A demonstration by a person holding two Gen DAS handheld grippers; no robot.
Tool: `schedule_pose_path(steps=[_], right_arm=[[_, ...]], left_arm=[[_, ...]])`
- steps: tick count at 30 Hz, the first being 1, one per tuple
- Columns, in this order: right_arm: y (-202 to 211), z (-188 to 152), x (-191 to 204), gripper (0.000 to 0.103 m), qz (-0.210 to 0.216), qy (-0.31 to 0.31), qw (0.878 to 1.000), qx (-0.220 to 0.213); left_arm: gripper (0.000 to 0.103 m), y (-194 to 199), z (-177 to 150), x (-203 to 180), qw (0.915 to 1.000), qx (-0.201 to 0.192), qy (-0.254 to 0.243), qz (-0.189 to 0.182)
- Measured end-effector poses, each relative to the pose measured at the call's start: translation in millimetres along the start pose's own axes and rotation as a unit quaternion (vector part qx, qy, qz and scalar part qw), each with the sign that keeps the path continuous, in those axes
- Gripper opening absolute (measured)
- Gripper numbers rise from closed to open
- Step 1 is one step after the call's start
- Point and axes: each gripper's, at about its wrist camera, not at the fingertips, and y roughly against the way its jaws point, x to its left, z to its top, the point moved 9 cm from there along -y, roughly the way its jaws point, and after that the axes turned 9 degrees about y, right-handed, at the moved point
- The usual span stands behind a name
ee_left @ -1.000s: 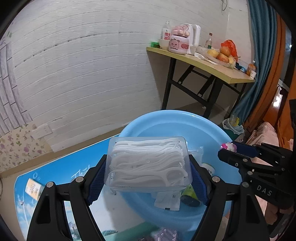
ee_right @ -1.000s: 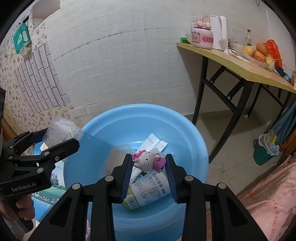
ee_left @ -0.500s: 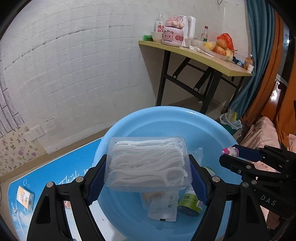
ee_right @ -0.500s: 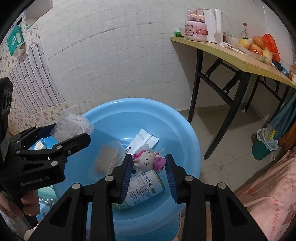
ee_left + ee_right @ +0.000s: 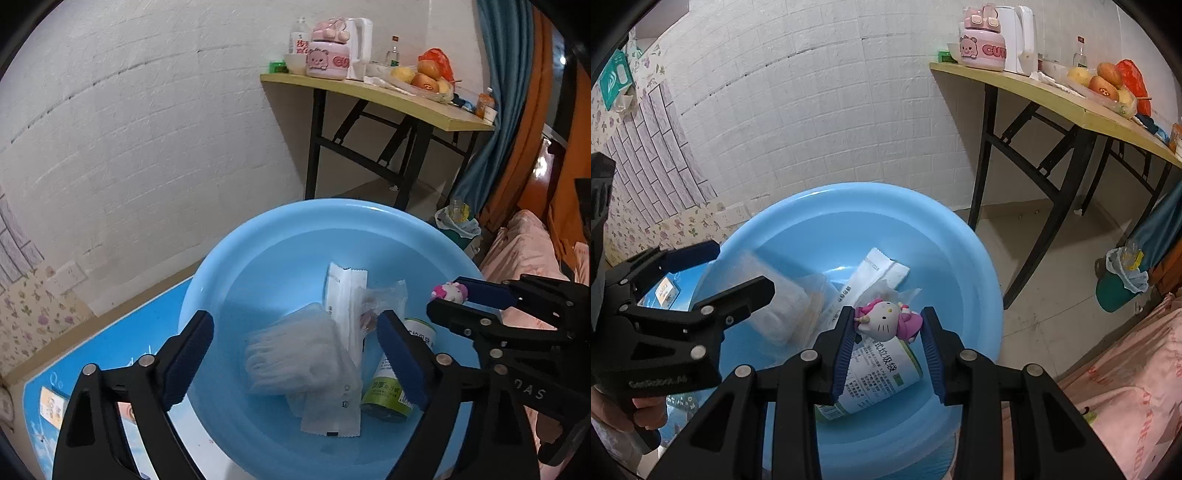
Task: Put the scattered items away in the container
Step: 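Lower the floss-pick box into the basin while the right tool releases the toy inside, then withdraw both open tools from the basin toward the tissue pack and pink case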
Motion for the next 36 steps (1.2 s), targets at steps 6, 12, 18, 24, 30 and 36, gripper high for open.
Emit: schedule_pose_path(steps=[6, 12, 18, 24, 30, 36], right_arm=[[-1, 0, 6, 0.037, -0.001, 0.002, 1.000, 0.003], [-2, 3, 17, 0.039, 0.010, 0.010, 1.000, -0.003], [1, 8, 15, 0.066, -0.026, 0.018, 0.999, -0.015], [-1, 7, 18, 0.066, -0.029, 0.010, 1.000, -0.006], [0, 12, 38, 0.066, -0.023, 0.022, 0.999, -0.011], [-1, 21, 63, 0.066, -0.014, 0.032, 0.999, -0.018]], left_arm=[[0.095, 3, 2, 5, 1.0000, -0.004, 0.007, -0.003], [0.095, 6, 0, 11, 0.9999, -0.005, 0.009, -0.001], [0.095, 16, -3, 23, 0.9998, -0.013, 0.017, 0.002], [0.095, 21, -6, 37, 0.9994, -0.017, 0.028, 0.005], [0.095, 34, -9, 53, 0.9993, -0.026, 0.027, 0.009], [0.095, 46, -12, 79, 0.9987, -0.035, 0.034, 0.018]])
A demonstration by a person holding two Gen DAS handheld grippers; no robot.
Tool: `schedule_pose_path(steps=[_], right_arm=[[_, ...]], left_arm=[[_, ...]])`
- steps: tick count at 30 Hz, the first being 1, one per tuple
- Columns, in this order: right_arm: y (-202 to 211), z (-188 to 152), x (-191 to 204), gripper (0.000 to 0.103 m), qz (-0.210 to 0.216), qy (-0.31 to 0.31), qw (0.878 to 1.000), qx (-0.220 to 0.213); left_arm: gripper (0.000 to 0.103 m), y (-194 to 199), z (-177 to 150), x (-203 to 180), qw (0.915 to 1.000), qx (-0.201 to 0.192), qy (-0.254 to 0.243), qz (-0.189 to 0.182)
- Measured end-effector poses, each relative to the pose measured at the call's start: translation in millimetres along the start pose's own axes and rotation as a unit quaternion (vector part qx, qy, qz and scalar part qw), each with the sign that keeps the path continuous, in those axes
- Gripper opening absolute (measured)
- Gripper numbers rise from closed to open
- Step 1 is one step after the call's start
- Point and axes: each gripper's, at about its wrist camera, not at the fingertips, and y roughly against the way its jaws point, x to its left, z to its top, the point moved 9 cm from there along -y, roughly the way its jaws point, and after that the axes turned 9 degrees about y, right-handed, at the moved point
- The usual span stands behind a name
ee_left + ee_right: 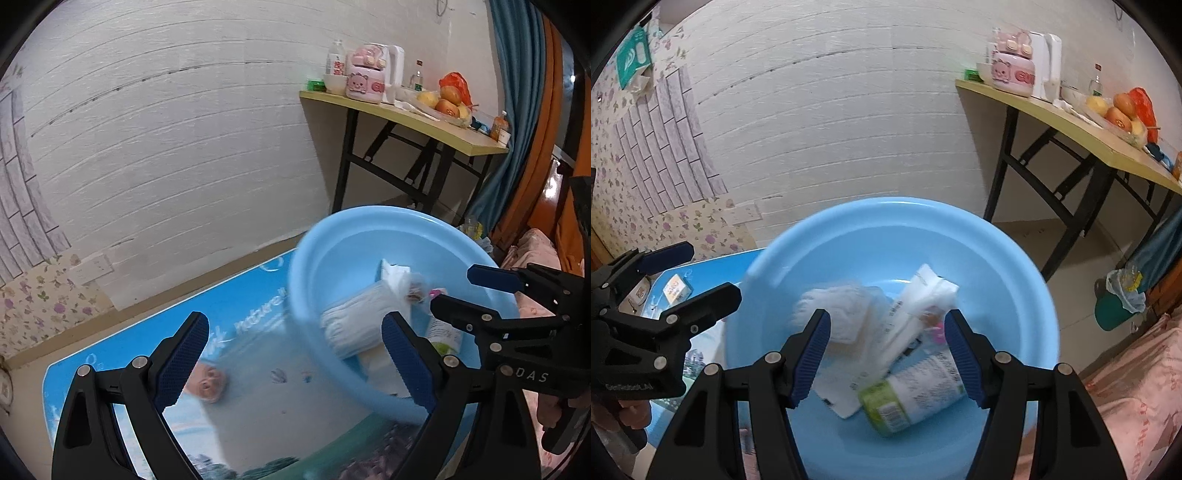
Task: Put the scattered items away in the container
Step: 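Withdraw both open tools from the basin toward the tissue pack and pink case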
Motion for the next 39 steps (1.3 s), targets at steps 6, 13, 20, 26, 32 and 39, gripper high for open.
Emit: schedule_pose_path(steps=[6, 13, 20, 26, 32, 39], right_arm=[[-6, 9, 34, 0.066, 0.012, 0.016, 1.000, -0.001], [-11, 20, 76, 0.066, 0.029, 0.045, 0.999, -0.006], [-14, 27, 118, 0.066, 0.054, 0.065, 0.996, -0.008], [-20, 30, 161, 0.066, 0.072, 0.097, 0.993, -0.005], [-29, 33, 193, 0.066, 0.085, 0.115, 0.990, 0.000], [-46, 28, 220, 0.066, 0.096, 0.128, 0.987, 0.016]], left_arm=[[0.095, 9, -4, 37, 0.9997, -0.003, 0.019, 0.014], [0.095, 20, -12, 85, 0.9982, -0.009, 0.048, 0.034], [0.095, 25, -22, 126, 0.9959, -0.007, 0.073, 0.054], [0.095, 23, -31, 156, 0.9933, -0.004, 0.093, 0.068], [0.095, 16, -41, 179, 0.9923, 0.006, 0.100, 0.074], [0.095, 2, -51, 201, 0.9915, 0.026, 0.090, 0.090]])
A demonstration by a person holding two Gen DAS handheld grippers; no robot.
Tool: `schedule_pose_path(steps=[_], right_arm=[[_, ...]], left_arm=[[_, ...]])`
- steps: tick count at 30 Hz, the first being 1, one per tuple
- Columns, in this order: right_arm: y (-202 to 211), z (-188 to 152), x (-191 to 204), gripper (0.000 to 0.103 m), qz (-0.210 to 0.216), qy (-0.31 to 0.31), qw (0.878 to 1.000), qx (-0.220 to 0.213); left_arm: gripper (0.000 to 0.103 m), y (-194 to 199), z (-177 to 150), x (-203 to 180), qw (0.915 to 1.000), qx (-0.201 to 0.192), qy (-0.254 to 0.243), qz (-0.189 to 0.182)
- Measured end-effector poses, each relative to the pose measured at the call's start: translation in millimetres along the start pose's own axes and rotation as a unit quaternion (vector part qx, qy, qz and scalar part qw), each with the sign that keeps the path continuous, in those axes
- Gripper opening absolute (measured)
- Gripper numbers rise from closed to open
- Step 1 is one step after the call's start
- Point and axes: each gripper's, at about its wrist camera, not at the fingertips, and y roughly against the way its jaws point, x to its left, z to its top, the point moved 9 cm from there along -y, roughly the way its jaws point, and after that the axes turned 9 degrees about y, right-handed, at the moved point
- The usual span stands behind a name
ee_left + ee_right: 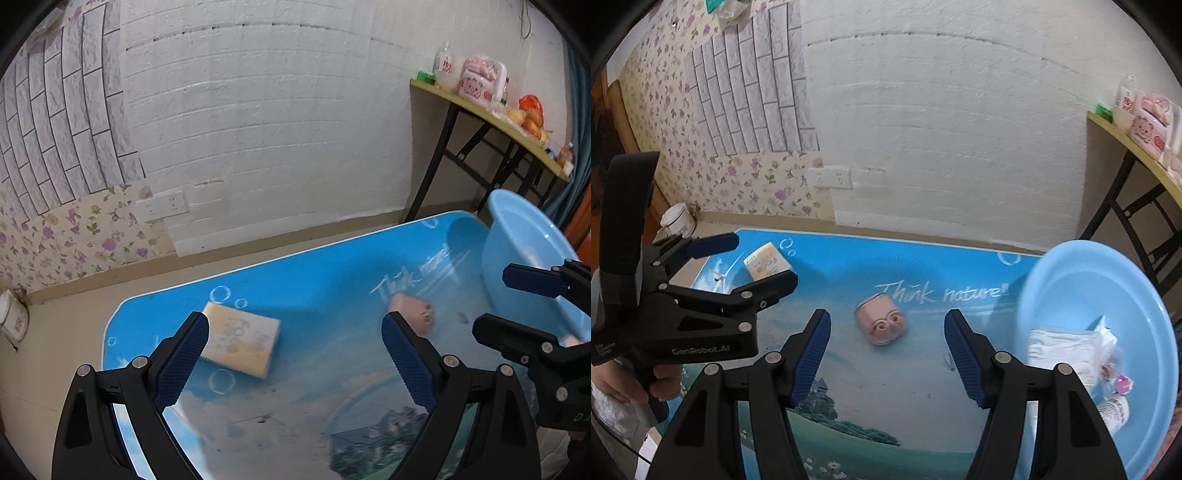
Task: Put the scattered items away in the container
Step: 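Withdraw both open tools from the basin toward the tissue pack and pink case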
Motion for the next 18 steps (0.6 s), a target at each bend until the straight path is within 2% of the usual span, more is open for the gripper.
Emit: schedule_pose_path(steps=[10, 18], right_arm=[[-30, -3, 8, 0.066, 0.009, 0.001, 1.000, 0.015], [-50, -6, 9, 0.066, 0.018, -0.008, 1.000, 0.022]], left_arm=[[0.095, -19, -7, 25, 0.9996, 0.012, 0.011, 0.023], [0.095, -33, -13, 36, 0.9989, 0.029, -0.003, 0.037]])
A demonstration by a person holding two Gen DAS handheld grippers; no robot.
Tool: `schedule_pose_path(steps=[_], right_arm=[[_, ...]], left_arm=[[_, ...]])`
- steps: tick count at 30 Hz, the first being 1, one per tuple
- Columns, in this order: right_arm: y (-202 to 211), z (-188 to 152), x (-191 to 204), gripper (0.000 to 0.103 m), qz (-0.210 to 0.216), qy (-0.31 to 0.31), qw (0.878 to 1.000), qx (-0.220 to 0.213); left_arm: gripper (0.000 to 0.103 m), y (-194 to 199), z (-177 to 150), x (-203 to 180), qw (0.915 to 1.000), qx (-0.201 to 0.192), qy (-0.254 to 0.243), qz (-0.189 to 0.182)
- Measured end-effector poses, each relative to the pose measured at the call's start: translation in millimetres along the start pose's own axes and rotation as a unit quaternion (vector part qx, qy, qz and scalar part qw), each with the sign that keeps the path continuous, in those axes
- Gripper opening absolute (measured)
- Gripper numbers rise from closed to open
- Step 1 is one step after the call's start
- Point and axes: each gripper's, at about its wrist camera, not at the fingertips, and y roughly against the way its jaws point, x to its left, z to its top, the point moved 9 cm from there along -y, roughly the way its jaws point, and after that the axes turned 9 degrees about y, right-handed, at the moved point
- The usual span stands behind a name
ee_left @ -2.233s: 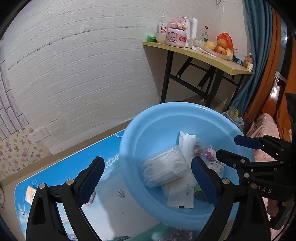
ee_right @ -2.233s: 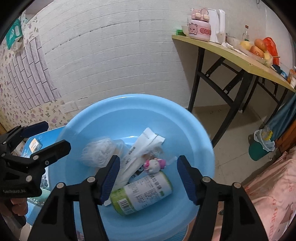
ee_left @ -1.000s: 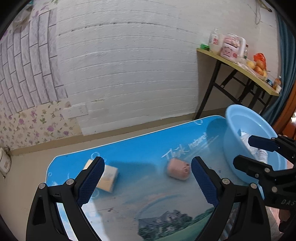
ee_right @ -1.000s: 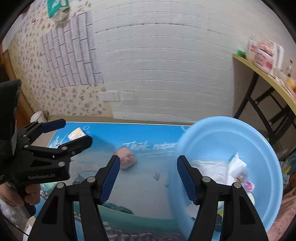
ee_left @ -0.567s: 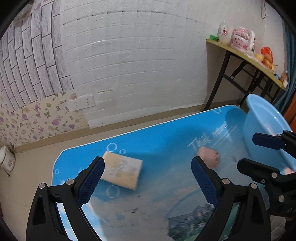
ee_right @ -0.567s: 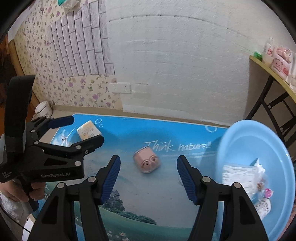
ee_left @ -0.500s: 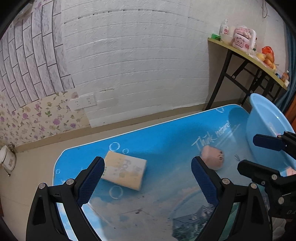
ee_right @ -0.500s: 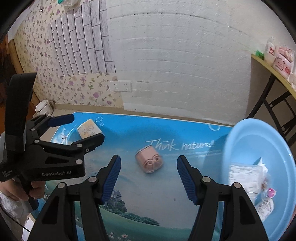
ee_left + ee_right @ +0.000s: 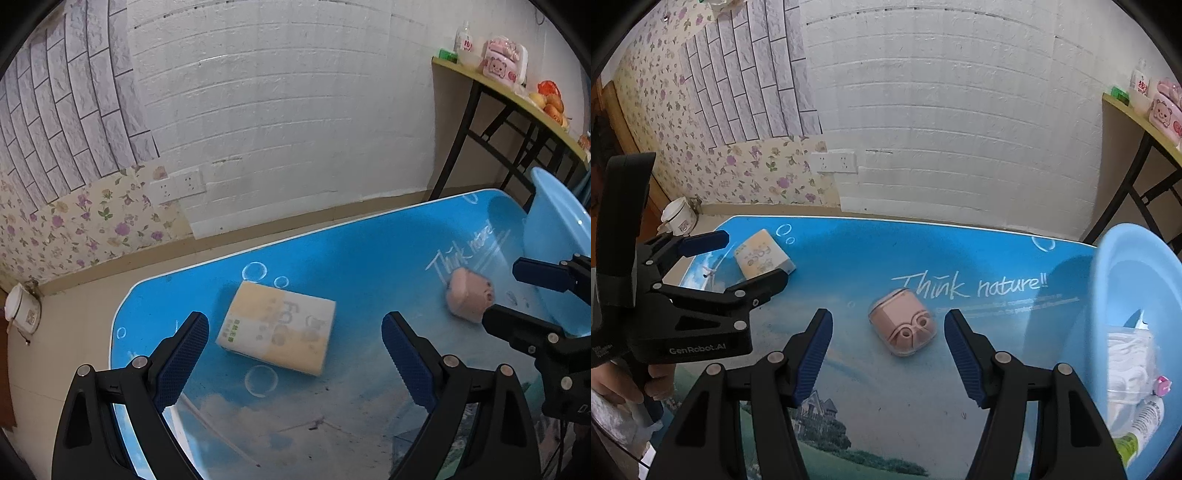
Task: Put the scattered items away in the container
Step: 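Withdraw both open tools from the basin toward the tissue pack and pink case, then grasp the 'face' tissue pack with the left tool while the right tool grasps the pink pig-face case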
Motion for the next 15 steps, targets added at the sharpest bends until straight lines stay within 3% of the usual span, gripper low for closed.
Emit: schedule_pose_path(steps=[15], right_arm=[[-36, -6, -12, 0.066, -0.005, 0.012, 1.000, 0.021]], left_arm=[[0.095, -24, -1, 5, 0.9994, 0.019, -0.028, 0.011]])
